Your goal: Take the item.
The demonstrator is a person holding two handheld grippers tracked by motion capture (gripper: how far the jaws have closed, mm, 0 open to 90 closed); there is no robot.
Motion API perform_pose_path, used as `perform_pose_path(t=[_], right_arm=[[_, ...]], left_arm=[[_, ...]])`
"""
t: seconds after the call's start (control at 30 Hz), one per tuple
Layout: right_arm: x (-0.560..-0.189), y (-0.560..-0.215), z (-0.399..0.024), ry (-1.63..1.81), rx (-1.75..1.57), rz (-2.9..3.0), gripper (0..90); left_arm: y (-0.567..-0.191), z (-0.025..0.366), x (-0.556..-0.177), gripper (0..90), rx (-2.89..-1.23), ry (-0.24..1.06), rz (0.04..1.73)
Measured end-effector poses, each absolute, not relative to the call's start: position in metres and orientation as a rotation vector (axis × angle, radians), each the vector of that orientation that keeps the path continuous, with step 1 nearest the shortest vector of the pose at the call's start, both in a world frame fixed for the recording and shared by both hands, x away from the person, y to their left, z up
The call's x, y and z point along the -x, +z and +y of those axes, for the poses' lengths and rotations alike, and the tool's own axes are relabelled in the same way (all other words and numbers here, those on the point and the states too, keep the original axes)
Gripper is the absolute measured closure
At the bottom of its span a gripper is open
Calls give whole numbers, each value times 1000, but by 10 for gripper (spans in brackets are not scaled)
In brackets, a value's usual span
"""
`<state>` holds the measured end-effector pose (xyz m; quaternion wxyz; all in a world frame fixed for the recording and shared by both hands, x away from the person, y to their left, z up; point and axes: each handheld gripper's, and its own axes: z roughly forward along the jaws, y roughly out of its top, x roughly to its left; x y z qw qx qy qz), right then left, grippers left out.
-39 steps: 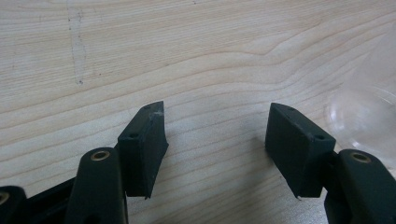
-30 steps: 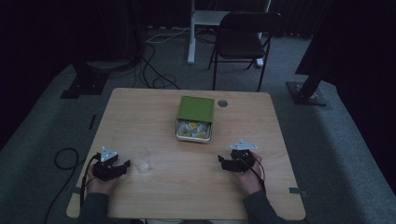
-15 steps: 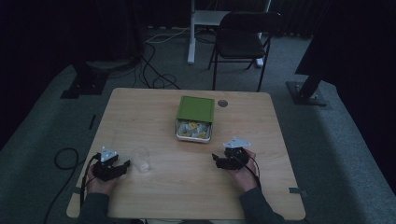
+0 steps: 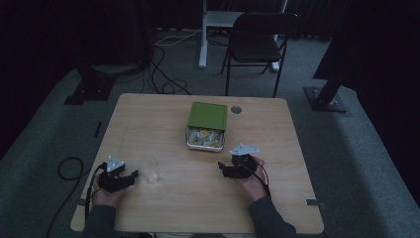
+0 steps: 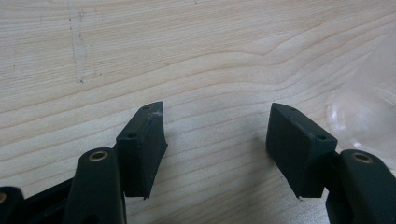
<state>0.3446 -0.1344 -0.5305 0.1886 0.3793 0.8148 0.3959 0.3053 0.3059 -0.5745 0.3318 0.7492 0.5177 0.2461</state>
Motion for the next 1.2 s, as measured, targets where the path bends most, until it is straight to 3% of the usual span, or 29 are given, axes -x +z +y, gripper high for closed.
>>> perform_pose_path(t=[1.2], right_arm=[[-359,-515,-95,1181,-963,2323,377]], left_arm=[[-574,306,-305,385,-1960,643,1352]])
